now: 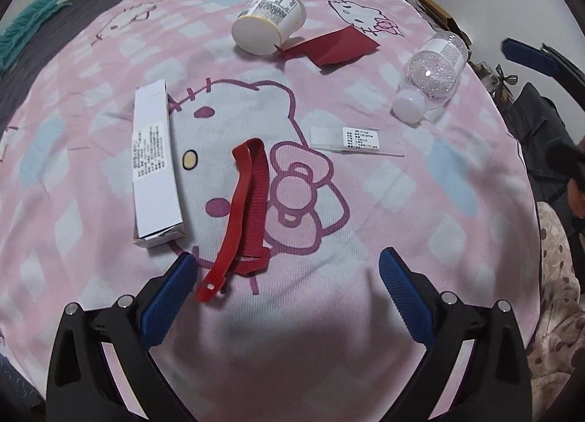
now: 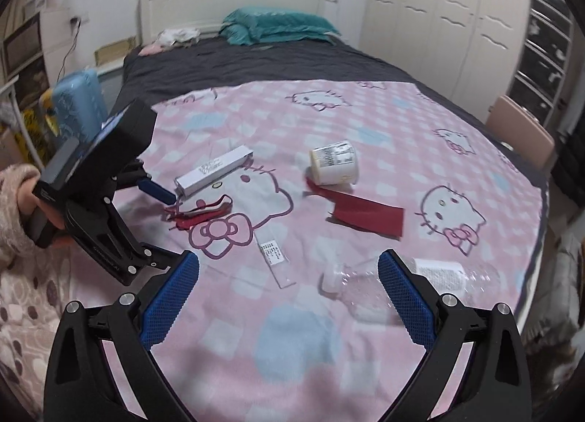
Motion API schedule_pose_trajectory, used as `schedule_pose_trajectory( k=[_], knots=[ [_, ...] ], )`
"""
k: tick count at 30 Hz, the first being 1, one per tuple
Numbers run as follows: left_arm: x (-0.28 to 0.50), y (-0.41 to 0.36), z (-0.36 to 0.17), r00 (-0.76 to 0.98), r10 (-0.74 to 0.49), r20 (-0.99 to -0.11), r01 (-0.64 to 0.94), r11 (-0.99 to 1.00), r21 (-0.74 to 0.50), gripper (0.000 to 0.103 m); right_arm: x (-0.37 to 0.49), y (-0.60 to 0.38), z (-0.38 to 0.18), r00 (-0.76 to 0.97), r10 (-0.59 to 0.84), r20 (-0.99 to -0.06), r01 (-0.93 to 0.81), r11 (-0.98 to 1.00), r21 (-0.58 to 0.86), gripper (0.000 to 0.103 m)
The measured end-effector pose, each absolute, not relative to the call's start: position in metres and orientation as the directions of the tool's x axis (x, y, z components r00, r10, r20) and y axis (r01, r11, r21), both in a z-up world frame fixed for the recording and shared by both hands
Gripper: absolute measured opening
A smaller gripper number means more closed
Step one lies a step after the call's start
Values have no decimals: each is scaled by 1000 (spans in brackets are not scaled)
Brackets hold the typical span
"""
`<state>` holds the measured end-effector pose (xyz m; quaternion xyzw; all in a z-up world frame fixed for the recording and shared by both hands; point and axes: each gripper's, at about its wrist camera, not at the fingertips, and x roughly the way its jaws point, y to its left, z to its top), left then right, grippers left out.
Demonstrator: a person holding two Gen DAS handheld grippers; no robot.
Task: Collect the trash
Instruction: 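Grasp the red strap with the left tool while the right tool grasps the clear tag, then lift the red strap and clear tag and carry both to the white bin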
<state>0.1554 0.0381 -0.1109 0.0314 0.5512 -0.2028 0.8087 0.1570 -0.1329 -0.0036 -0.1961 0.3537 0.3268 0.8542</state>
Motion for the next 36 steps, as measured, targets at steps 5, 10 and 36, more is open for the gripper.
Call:
schedule_pose_trajectory(
  k=[5, 10, 36],
  knots=[
    [158, 35, -120, 298, -300, -906, 378, 909, -176, 96, 180, -111, -26, 473, 434, -767, -753, 651, -97, 89],
    [163, 35, -124, 303, -293, -907, 386, 908, -164, 89, 201, -100, -54, 411, 412, -813, -790, 606, -92, 85],
    [182, 59, -117, 307, -202, -930, 367, 927, -80, 23, 219, -78, -103, 257, 343, -904, -889, 451, -82, 18]
  ],
)
